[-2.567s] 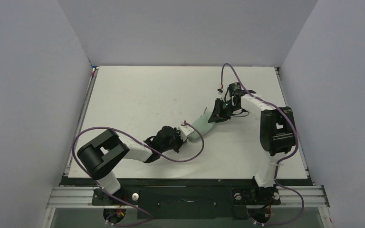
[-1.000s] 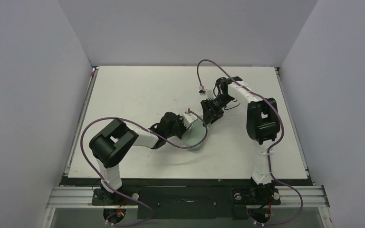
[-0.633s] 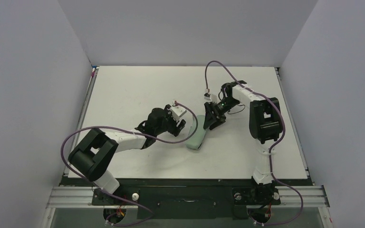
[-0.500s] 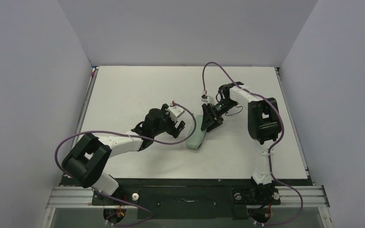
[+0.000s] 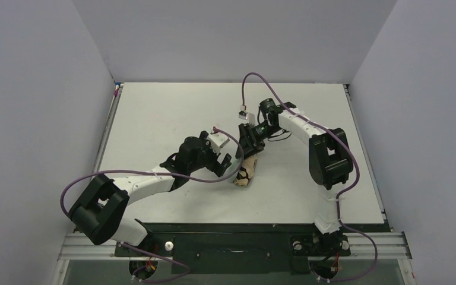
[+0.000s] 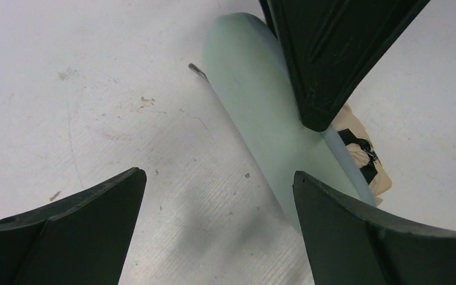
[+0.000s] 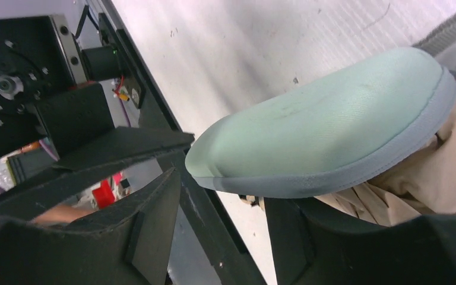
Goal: Open the umbrella
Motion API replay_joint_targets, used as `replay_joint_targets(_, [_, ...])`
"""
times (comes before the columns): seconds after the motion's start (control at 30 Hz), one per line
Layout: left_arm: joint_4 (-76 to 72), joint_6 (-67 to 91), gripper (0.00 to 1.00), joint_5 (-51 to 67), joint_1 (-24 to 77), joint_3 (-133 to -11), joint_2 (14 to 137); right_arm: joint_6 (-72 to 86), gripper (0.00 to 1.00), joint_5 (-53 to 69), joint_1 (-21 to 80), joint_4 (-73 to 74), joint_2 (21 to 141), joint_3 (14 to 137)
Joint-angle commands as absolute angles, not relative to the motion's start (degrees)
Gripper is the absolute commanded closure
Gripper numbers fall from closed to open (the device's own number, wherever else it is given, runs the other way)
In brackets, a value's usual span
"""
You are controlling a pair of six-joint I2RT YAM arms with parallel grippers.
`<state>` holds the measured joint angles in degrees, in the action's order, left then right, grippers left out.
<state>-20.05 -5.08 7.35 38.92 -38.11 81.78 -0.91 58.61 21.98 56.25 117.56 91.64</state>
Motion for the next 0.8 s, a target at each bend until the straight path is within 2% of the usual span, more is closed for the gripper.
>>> replay_joint_targets(0.0, [-18.72, -0.87, 0.04, 7.84, 40.09, -40.29, 80.07, 13.69, 0.5, 56.19, 23.45, 37.97, 111.22, 86.2])
replay_joint_targets(0.17, [-18.5, 3.26, 0.03, 6.89, 41.64, -40.45, 80.39, 23.33, 0.51, 54.28, 24.53, 25.06, 110.12, 83.61])
replay_joint_targets(0.53, [-19.29, 8.11, 0.03, 5.23, 41.88, -41.79, 80.99, 31.03, 0.52, 52.05, 26.04, 16.43, 109.51, 81.93])
replay_joint_targets(0.63, [-18.17, 7.99, 0.0, 2.36, 43.87, -42.92, 80.29, 32.37, 0.52, 51.4, 26.56, 15.62, 109.15, 81.61])
replay_joint_targets(0.77, [-16.54, 9.19, 0.03, -2.65, 45.85, -44.32, 80.92, 35.3, 0.52, 51.39, 27.05, 12.45, 108.72, 79.16])
